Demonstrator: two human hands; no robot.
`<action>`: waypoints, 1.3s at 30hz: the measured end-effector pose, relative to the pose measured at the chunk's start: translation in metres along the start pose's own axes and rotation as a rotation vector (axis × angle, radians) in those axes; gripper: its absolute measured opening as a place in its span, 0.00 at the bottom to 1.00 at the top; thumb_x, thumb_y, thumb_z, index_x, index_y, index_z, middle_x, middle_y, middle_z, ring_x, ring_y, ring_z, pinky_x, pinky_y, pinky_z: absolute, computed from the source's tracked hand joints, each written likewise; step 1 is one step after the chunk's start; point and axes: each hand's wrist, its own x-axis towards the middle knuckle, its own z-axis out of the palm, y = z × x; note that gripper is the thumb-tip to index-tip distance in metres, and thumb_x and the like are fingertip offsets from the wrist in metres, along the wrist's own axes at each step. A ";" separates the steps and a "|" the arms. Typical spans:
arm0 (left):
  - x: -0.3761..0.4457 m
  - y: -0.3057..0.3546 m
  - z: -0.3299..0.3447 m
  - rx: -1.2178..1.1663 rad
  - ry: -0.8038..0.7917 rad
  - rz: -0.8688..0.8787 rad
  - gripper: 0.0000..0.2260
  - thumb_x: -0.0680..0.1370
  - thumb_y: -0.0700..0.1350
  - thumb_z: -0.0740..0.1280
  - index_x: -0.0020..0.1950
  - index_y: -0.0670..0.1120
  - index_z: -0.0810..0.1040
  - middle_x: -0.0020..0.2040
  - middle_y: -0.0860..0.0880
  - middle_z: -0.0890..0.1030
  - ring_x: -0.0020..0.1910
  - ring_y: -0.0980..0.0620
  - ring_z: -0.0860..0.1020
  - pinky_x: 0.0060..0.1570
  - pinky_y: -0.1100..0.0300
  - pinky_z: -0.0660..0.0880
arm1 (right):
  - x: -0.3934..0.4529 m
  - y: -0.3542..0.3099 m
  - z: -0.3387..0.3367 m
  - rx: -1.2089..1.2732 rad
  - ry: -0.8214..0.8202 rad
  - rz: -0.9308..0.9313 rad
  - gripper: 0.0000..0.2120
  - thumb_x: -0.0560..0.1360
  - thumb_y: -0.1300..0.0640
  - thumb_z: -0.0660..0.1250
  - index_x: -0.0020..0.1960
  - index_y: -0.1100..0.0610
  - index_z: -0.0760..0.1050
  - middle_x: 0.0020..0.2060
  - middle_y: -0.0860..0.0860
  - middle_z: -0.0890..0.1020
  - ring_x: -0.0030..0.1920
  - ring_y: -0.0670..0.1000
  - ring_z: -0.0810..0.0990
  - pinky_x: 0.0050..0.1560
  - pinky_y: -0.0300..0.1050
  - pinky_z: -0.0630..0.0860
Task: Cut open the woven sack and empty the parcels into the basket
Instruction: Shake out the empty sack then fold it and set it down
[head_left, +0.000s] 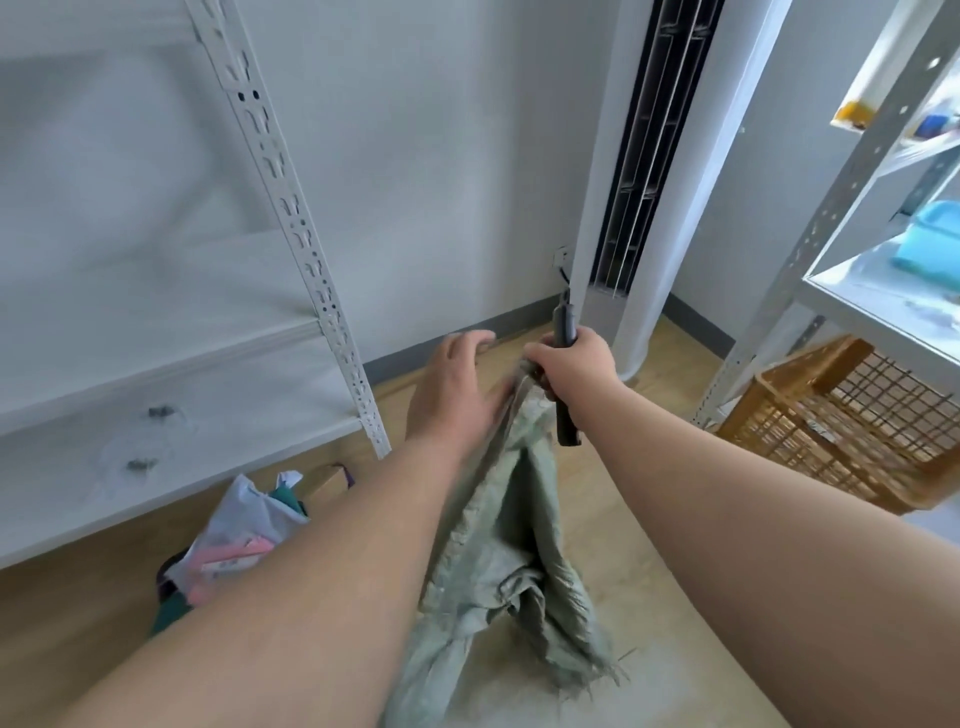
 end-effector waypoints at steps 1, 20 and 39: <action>-0.002 -0.003 -0.002 -0.045 0.008 0.046 0.20 0.75 0.53 0.69 0.64 0.49 0.71 0.59 0.50 0.74 0.55 0.51 0.76 0.54 0.50 0.76 | 0.002 -0.003 0.006 0.000 0.016 0.000 0.13 0.69 0.58 0.69 0.52 0.57 0.73 0.40 0.54 0.80 0.35 0.53 0.78 0.33 0.44 0.77; -0.008 -0.094 0.041 0.361 -0.547 -0.787 0.14 0.81 0.47 0.59 0.60 0.39 0.75 0.58 0.39 0.78 0.55 0.40 0.77 0.51 0.53 0.74 | 0.082 0.007 -0.030 0.314 0.143 0.181 0.03 0.70 0.60 0.68 0.44 0.56 0.77 0.30 0.51 0.74 0.24 0.48 0.69 0.27 0.40 0.70; 0.102 -0.023 0.151 -0.293 -0.286 -0.606 0.20 0.77 0.31 0.58 0.57 0.54 0.76 0.62 0.46 0.78 0.58 0.47 0.77 0.58 0.53 0.75 | 0.151 0.112 -0.086 -0.257 -0.423 0.135 0.21 0.68 0.47 0.75 0.58 0.52 0.76 0.44 0.48 0.81 0.35 0.47 0.77 0.35 0.41 0.74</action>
